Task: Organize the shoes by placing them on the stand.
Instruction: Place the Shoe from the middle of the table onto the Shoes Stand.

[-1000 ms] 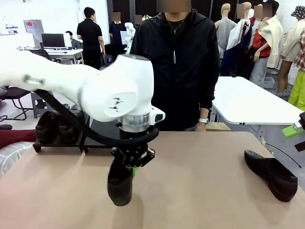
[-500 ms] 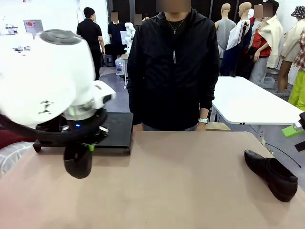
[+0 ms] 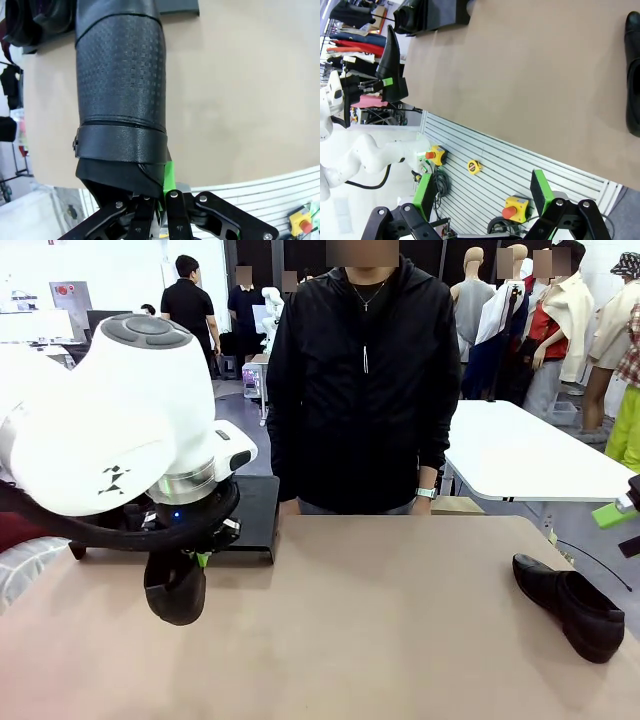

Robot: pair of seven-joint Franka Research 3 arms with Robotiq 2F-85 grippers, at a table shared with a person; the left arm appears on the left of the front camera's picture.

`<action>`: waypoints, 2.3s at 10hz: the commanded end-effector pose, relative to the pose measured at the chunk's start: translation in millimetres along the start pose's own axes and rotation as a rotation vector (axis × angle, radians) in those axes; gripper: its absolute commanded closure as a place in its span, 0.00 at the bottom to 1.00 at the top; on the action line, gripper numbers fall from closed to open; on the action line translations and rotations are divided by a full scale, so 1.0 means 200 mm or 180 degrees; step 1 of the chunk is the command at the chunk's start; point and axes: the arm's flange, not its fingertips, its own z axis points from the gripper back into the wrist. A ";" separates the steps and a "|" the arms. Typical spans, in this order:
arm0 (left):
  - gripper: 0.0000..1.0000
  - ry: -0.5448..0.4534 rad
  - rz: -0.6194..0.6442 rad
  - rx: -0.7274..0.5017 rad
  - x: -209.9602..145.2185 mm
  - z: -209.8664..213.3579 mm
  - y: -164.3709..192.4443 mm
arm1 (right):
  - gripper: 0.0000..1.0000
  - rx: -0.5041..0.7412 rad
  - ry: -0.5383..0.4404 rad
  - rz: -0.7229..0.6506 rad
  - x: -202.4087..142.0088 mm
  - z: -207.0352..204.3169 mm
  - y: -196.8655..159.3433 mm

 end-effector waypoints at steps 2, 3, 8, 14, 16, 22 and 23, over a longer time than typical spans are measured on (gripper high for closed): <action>1.00 0.0210 0.0069 0.0198 0.35 -0.04 0.16 | 0.00 -0.0023 0.0034 0.0058 0.00 0.02 -0.01; 1.00 0.0218 -0.0192 0.0328 0.55 -0.08 0.18 | 0.00 -0.0023 0.0034 0.0058 0.00 0.02 -0.01; 1.00 -0.0021 -0.0323 0.0347 1.31 -0.51 0.28 | 0.00 -0.0023 0.0034 0.0058 0.00 0.02 -0.01; 1.00 0.0042 0.0088 0.0297 1.47 -0.88 0.18 | 0.00 -0.0023 0.0034 0.0058 0.00 0.02 -0.01; 1.00 0.0167 0.0004 0.0339 1.47 -0.92 0.16 | 0.00 -0.0023 0.0034 0.0058 0.00 0.02 -0.01; 0.00 0.0096 0.0012 0.0468 1.39 -0.79 0.18 | 0.00 -0.0023 0.0034 0.0058 0.00 0.02 -0.01; 0.00 0.0026 0.0001 0.0491 1.30 -0.63 0.19 | 0.00 -0.0023 0.0034 0.0058 0.00 0.02 -0.01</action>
